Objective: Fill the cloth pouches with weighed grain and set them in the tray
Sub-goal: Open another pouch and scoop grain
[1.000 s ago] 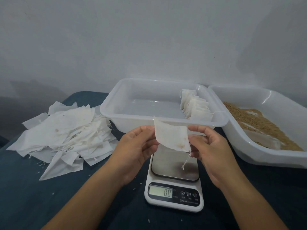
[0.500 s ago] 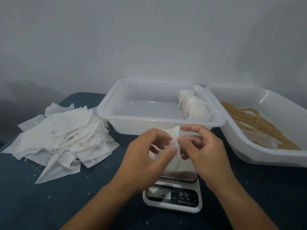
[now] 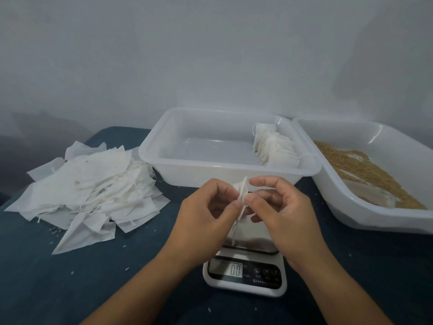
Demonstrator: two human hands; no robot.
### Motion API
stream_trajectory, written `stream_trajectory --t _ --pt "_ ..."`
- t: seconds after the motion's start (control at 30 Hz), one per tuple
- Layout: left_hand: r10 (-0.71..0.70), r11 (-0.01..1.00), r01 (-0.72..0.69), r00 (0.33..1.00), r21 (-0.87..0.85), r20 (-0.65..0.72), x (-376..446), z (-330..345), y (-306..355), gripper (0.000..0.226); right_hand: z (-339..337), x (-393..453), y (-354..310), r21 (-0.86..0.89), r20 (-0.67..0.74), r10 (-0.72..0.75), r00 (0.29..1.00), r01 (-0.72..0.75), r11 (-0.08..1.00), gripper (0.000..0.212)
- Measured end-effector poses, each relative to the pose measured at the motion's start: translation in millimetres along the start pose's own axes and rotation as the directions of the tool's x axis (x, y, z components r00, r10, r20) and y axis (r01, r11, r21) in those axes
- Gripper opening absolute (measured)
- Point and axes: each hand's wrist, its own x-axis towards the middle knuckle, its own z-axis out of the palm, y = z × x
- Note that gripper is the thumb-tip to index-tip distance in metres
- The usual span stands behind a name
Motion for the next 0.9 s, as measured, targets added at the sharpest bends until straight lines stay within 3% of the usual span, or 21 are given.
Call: stream_trajectory --t 0.13,0.27,0.37,0.5,0.7,0.9 --pt "-0.015 1.000 0.015 0.998 -0.007 -0.069 2 1 -3 0.017 -1 0 1 -0.056 -0.020 -0.061 0.998 0.060 0.997 0.023" --pt "0.018 0.998 -0.005 0.977 0.062 -0.212 5 -2 -5 0.014 -4 -1 0 -0.265 0.002 -0.173 0.985 0.167 0.950 0.025" --pt "0.069 0.991 -0.039 0.968 0.130 -0.239 5 -3 -5 0.017 -6 -1 0 -0.517 0.129 -0.274 0.953 0.301 0.802 0.021" --pt "0.121 0.980 -0.080 0.966 0.182 -0.229 3 -4 -5 0.025 -8 -2 2 -0.688 0.310 -0.299 0.903 0.430 0.584 0.038" --pt "0.123 0.977 -0.078 0.967 0.200 -0.224 3 -5 -2 0.029 -10 5 3 -0.751 0.319 -0.479 0.818 0.526 0.399 0.016" --pt "-0.042 0.998 0.051 0.986 0.047 -0.162 6 -8 2 0.013 -7 2 1 -0.617 0.396 -0.685 0.611 0.730 0.294 0.015"
